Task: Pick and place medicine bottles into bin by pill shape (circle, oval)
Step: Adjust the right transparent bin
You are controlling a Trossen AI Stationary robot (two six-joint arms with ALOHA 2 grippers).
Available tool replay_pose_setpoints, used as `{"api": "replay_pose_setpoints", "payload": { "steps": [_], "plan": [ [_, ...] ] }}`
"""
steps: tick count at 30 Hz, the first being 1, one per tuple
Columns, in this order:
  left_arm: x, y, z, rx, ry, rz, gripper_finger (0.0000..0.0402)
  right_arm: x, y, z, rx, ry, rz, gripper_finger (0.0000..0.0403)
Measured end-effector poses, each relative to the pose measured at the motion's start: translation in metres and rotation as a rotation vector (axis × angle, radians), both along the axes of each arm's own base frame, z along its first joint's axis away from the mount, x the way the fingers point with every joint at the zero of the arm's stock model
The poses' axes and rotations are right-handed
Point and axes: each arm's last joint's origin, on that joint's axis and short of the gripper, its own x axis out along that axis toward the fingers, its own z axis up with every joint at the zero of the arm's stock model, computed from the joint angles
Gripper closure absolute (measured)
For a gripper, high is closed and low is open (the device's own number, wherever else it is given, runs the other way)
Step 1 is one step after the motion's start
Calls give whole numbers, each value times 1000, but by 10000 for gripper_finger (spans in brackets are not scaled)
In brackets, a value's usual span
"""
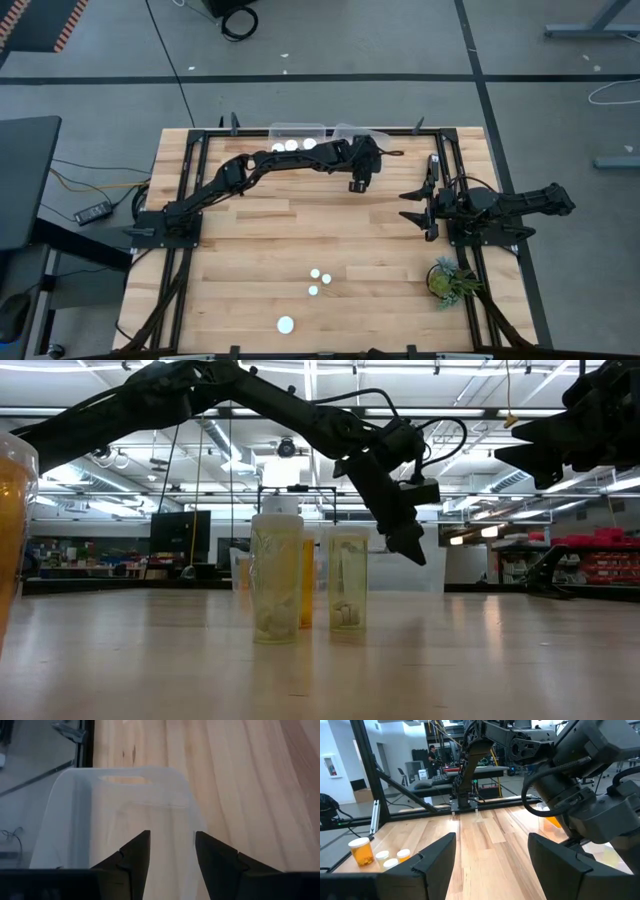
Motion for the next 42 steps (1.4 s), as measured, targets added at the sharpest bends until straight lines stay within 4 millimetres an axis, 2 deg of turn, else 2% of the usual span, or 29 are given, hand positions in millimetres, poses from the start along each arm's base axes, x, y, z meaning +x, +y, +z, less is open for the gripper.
{"api": "replay_pose_setpoints", "payload": {
  "steps": [19,33,42],
  "plan": [
    [1,-3,0,-20,-8,-9,317,0,0,0,0,0,0,148],
    [2,-5,0,-88,-47,46,352,0,0,0,0,-1,0,148],
    [2,-6,0,-111,-52,24,385,0,0,0,0,-1,0,148]
  ]
}}
